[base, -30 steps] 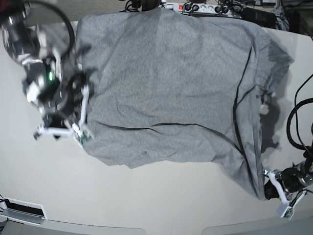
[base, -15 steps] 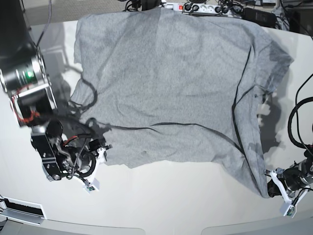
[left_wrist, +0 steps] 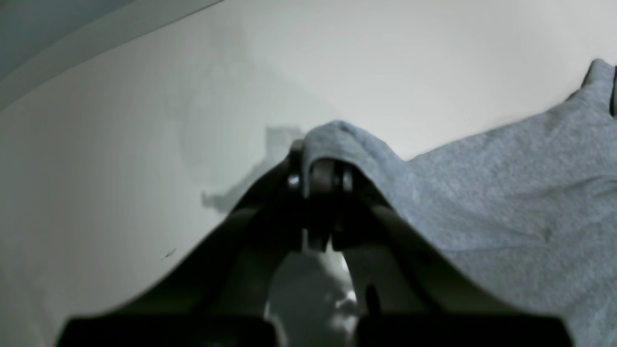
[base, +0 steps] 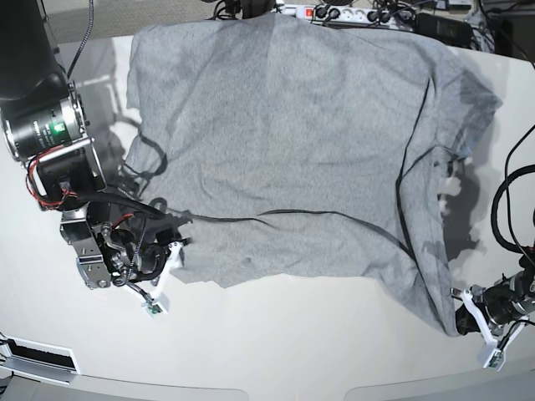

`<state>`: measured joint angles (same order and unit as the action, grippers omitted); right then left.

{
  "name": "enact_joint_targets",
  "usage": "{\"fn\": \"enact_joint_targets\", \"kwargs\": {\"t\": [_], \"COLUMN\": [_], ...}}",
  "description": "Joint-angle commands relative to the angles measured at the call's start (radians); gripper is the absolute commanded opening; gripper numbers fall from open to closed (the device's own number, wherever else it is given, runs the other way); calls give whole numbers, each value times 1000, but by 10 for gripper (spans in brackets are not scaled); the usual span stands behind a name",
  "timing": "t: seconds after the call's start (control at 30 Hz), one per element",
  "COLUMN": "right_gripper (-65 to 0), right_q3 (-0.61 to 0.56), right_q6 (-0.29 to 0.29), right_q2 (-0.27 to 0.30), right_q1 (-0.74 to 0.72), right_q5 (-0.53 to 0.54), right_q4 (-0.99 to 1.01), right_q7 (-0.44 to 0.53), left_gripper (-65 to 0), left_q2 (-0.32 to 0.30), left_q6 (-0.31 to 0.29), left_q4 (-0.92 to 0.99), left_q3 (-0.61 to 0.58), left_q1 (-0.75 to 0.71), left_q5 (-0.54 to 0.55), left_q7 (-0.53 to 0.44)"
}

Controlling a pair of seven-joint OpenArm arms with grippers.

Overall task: Layout the t-shirt on the table in an organized manner, then fold the t-shirt properly
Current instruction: 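Release the shoulder and grasp the shirt hem corner with the right gripper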

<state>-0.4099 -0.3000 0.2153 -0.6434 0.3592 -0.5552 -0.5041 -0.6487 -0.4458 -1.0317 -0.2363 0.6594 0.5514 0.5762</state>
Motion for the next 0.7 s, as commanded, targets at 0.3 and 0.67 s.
{"fn": "enact_joint_targets", "kwargs": {"t": [0.3, 0.67], "right_gripper": [-569, -650], "right_q3": [5, 5], "right_q6": [56, 143], "right_q2": [-18, 16], "right_q1": [-21, -19], "right_q5": [-55, -211], "right_q4": [-15, -194], "right_q7": [81, 70], "left_gripper": [-650, -650], "left_q2": [-16, -22], "left_q6": [2, -2], "left_q4": [-13, -13], "left_q3": [9, 9], "left_q1": [-3, 3], "left_q5": [43, 33], "left_q7": [-16, -15]}}
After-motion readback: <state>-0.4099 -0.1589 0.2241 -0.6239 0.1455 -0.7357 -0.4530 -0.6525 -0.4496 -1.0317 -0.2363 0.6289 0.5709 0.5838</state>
